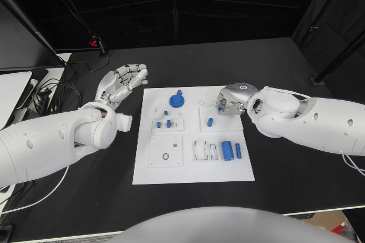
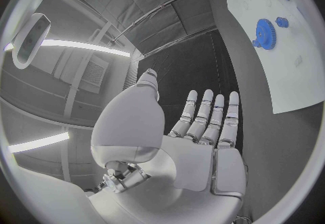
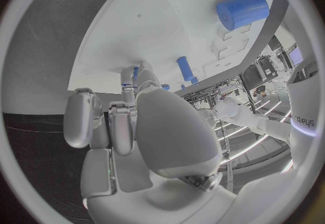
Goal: Assemble the parts on the task board
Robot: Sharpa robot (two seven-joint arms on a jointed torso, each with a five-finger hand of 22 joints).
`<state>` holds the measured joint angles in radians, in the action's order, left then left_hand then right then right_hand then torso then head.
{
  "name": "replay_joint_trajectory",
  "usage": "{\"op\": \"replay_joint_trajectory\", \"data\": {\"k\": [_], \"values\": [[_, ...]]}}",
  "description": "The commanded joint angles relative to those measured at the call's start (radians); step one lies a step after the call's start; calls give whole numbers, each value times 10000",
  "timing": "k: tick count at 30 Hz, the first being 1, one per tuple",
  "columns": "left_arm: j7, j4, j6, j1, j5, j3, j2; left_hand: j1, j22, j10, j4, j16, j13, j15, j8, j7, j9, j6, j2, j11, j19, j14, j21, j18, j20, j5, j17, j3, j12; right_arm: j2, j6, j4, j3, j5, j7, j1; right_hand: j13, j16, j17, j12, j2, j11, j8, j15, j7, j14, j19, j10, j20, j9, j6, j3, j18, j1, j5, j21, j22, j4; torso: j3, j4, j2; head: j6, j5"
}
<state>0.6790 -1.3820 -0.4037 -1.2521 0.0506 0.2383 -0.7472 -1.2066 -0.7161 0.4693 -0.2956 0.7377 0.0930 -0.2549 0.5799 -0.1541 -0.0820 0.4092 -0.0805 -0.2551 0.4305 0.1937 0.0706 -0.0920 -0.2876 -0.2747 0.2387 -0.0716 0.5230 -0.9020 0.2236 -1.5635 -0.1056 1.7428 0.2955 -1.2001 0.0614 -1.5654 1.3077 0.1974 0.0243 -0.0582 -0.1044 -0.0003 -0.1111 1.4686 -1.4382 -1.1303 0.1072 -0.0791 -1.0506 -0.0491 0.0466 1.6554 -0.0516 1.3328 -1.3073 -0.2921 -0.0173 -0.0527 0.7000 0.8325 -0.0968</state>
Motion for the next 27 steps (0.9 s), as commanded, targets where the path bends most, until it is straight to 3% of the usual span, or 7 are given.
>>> {"op": "replay_joint_trajectory", "data": {"k": [1, 14, 18, 27], "values": [[1526, 1, 89, -14, -18, -8, -5, -9, 13, -66, -5, 47, -11, -10, 69, -1371, 14, -47, 141, 7, 63, -51, -12, 3, -27, -8, -18, 75, 48, 46, -283, 48, -23, 57, 77, 19, -10, -24, 2566, -84, 100, -5, -61, -74, 9, 1008, 3, -127, -78, -11, -113, 63, 145, 20, 48, -44, -1556, 3, -2, -4, -6, 4, 11], [1490, 10, 97, -14, -18, -8, 12, -16, 27, -91, 0, 95, -23, -11, 105, -1372, 23, -67, 209, 7, 70, -64, -10, 4, -28, -13, -64, 95, 110, 158, -384, 112, -23, 115, 119, 19, -7, -54, 2631, -340, 162, 95, -196, -155, 85, 1022, 67, -490, -161, -47, -560, 247, 175, 297, 47, -194, -1494, 49, 3, 1, 3, -14, 30], [1485, 11, 100, -14, -18, -8, 13, -16, 27, -91, 0, 95, -23, -11, 105, -1372, 23, -67, 209, 7, 70, -64, -10, 4, -28, -13, -64, 95, 110, 157, -258, 114, -23, 139, 94, 19, -2, -54, 2631, -400, 145, 57, -216, -149, 5, 1022, 60, -725, -167, -49, -678, 335, 168, 460, 46, -203, -1490, 55, -1, -10, 1, -59, 23], [1478, 14, 99, -14, -18, -8, 2, -23, 33, -101, 1, 119, -29, -11, 122, -1372, 27, -77, 237, 7, 75, -69, -9, 4, -28, -22, -85, 103, 139, 162, 203, 115, -23, 150, -76, 20, -11, -54, 2631, -551, 111, 11, -212, -101, -45, 1022, 46, -906, -137, -40, -784, 428, 161, 582, 46, -208, -1489, 40, 4, -3, -1, -38, 27]]}}
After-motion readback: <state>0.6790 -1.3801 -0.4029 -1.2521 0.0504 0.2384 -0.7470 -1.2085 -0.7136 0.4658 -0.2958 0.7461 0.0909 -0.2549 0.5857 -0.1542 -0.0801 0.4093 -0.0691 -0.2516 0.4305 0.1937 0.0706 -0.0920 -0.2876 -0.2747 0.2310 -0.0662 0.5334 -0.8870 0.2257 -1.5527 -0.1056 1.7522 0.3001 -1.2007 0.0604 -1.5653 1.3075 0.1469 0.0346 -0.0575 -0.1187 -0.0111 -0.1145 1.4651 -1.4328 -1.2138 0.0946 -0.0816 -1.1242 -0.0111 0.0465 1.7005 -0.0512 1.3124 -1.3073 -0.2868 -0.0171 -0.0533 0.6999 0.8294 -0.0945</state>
